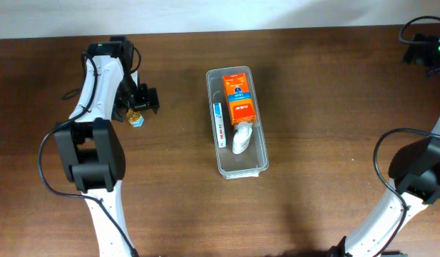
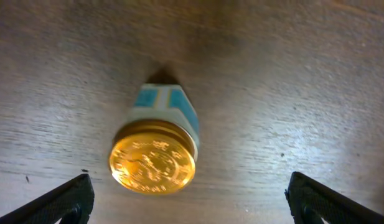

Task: Pack container
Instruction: 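Move the left gripper left over the gold-lidded jar, then lower the left gripper onto the jar and grasp it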

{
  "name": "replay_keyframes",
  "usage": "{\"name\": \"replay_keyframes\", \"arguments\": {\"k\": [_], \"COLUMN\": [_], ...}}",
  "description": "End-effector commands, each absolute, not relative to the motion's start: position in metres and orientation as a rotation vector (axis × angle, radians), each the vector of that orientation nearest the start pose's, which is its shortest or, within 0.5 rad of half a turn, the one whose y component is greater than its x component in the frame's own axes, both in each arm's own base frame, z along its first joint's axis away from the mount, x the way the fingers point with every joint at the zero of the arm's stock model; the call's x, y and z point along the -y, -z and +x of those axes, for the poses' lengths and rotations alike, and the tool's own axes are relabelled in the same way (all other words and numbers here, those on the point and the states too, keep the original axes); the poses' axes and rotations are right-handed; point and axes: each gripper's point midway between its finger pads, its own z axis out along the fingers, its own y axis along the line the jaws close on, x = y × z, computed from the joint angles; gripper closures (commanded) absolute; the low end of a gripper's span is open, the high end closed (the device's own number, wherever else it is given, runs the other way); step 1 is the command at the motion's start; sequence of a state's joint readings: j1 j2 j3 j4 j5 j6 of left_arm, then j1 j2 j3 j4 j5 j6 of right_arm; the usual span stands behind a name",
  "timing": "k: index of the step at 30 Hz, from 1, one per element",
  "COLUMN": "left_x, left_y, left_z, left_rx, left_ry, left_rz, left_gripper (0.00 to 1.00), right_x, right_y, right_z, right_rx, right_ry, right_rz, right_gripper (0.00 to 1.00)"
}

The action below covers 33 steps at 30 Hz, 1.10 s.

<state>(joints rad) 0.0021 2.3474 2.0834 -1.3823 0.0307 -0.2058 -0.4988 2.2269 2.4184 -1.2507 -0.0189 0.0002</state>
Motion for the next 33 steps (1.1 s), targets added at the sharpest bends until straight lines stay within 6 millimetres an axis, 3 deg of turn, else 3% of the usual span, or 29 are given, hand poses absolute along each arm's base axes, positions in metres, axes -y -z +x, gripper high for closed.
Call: {"name": "replay_keyframes", "arguments": {"k": [1, 8, 12, 22, 33], "left_x": [-0.004, -0.005, -0.005, -0.003, -0.003], "left_y": [-0.048, -0.041, -0.038, -0.009, -0.007], "left_z": [0.440, 0.452, 0.450, 0.439, 0.440], "left_rx": [-3.194, -3.158, -3.168, -3.252, -3.252], "left_ry": [0.051, 0.056, 0.054, 0.044, 0.044], "left_rz": [-0.351, -0.352, -0.353, -0.361, -0.361], "left_gripper": [0.01, 0.01, 0.01, 0.01, 0.01], "right_x": [0.253, 0.253, 0.253, 0.253, 0.253], "right_y": [-0.219, -0.219, -0.219, -0.219, -0.219], "right_z": [0.470, 0.470, 0.470, 0.470, 0.470], "right_rx": [-2.538, -2.539, -2.539, -2.538, -2.539], "right_ry": [0.156, 0.155, 0.155, 0.156, 0.156], "right_rz": [0.647, 0.647, 0.647, 0.647, 0.648], "right_gripper": [0.02, 0.02, 0.02, 0.02, 0.02]}}
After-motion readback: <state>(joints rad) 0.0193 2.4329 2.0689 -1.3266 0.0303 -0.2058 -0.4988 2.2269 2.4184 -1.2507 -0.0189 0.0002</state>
